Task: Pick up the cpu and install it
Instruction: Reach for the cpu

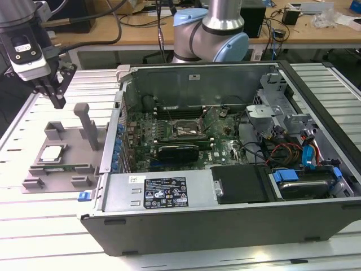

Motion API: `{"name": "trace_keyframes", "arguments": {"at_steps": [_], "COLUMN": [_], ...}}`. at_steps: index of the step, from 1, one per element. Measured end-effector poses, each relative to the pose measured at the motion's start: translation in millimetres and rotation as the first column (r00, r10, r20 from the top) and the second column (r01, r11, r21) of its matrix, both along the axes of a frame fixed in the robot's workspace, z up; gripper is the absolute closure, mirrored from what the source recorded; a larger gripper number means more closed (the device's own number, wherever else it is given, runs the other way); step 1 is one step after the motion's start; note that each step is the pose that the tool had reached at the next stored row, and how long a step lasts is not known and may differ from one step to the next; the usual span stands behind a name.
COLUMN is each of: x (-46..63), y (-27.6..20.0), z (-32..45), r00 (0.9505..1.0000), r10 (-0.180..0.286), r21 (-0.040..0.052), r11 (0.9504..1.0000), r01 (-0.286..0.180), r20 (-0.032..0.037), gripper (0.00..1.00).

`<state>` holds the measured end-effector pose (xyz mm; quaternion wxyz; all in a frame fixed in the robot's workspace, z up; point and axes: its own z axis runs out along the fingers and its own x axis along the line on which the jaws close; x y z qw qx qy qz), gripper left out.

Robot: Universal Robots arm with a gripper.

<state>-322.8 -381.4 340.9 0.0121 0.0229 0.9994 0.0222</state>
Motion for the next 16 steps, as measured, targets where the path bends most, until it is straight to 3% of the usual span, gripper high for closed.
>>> {"name": "trace_keyframes", "arguments": {"at_steps": [9, 16], "x": [-14.5, -22.8], "y": [0.1, 0.1], "z": [-10.6, -14.6], "r00": [0.9998, 0.9995], "r10": [0.021, 0.031], "r21": [0.0001, 0.0001], "r11": [0.9998, 0.9995], "r01": [-0.021, -0.031], "r20": [0.0002, 0.0002], "gripper": [0.89, 0.89]}}
